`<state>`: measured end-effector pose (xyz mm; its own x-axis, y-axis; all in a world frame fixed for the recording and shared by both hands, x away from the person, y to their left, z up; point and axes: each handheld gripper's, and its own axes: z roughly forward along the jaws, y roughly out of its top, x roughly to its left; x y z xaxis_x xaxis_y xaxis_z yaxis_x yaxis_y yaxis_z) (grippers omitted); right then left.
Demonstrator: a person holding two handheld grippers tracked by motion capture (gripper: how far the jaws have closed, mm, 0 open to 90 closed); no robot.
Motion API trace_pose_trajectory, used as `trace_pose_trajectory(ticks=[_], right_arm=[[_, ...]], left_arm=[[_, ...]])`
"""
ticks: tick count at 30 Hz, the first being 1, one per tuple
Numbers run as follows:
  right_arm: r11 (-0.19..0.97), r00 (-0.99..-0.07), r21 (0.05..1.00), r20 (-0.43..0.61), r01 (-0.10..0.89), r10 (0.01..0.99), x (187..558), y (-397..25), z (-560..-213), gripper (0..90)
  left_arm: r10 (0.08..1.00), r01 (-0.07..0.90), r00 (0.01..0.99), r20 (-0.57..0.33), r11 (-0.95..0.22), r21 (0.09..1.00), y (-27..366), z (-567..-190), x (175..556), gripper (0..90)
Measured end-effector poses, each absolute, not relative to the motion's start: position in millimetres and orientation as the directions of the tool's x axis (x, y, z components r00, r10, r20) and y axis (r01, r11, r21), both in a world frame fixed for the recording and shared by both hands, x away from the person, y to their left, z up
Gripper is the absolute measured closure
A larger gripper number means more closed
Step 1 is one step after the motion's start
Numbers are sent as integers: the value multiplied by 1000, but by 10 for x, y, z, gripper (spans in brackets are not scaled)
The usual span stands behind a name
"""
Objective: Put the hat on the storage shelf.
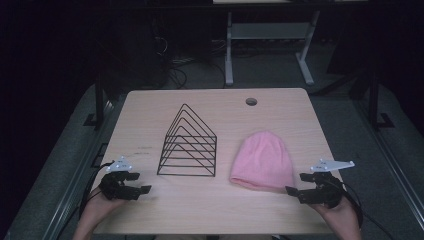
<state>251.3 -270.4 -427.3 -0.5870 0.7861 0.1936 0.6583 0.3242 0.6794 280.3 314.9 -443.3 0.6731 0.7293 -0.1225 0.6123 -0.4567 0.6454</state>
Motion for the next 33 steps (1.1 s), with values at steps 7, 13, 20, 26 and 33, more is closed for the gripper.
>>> trace_pose_trajectory(ticks=[7,13,20,26,33], right_arm=[[344,-596,659,200,669,778,2642,-2699,-4188,209],[345,-601,658,207,670,772,2739,-2716,-4136,195],[362,-609,645,206,673,766,2971,-2727,-4018,174],[382,-619,625,213,681,756,3222,-2686,-3964,171],[385,-618,602,239,700,749,3484,-2641,-3946,171]], left_arm=[[734,610,669,-117,-452,651,3166,-4416,2818,279],[730,611,673,-118,-458,646,3154,-4428,2823,279],[731,605,669,-135,-430,670,3153,-4387,2828,278],[736,611,664,-129,-435,662,3167,-4392,2823,277],[736,613,663,-136,-429,663,3159,-4393,2824,278]])
